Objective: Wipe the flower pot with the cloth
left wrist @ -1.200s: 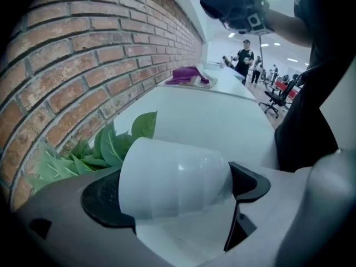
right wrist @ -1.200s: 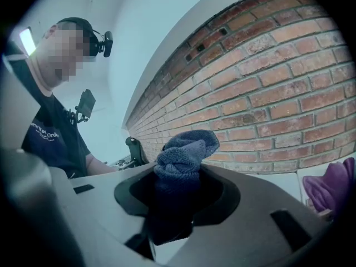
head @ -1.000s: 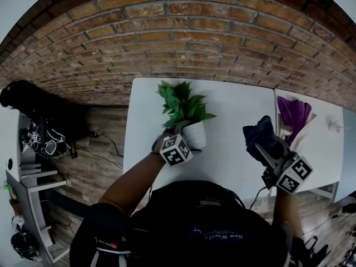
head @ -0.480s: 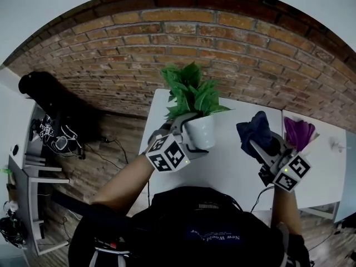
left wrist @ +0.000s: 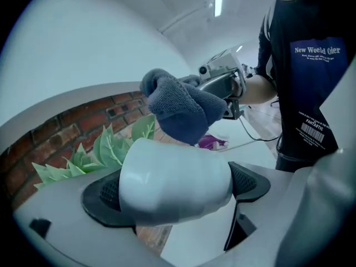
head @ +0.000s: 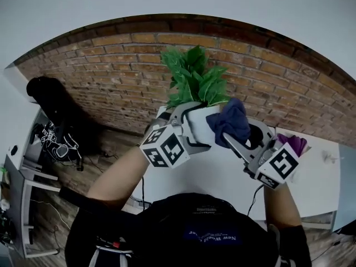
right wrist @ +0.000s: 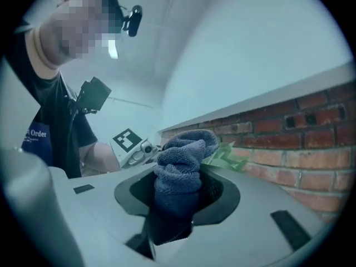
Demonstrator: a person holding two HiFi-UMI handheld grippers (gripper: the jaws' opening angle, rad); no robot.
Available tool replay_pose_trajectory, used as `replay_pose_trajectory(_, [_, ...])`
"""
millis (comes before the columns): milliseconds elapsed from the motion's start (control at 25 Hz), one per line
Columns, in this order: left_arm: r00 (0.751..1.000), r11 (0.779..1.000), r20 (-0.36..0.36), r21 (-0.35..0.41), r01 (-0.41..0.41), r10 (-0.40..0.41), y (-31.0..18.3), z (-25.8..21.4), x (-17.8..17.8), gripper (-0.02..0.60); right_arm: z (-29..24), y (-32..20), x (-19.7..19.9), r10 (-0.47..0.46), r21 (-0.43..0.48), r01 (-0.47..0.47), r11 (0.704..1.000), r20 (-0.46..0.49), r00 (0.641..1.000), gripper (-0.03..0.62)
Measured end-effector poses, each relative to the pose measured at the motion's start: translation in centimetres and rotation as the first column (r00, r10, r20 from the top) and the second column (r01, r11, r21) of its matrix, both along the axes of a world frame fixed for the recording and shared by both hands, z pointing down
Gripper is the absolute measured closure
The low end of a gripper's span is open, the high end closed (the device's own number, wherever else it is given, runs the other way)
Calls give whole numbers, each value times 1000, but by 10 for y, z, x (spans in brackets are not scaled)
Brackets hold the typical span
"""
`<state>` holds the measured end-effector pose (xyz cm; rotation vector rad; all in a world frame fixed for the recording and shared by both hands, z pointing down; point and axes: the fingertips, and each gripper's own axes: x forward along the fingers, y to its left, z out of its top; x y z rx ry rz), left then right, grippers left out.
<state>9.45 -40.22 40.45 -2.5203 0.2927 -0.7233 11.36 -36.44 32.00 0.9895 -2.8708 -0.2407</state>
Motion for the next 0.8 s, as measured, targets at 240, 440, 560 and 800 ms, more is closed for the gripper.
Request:
replay_pose_trajectory(240, [999,999,25,33,-20,20,14,-16,10,40,1,19,-49,41,179,23,984,-348,936,461])
replay_pose_trajectory(440, [998,997,43,70,-42,39,27,-20,14,40,5,20,-59,75,230,22,973,-405,911,461])
replay_pose_trajectory(560, [998,996,39,80,-47,44,31,-21,13,40,1,19,-51,83,213,-5,977,-358,930,461])
replay_pose_trajectory(800, [998,993,4,98,-62,62,40,-31,10,41,-8,18,-39,93,176,-44,983,-280,955,461])
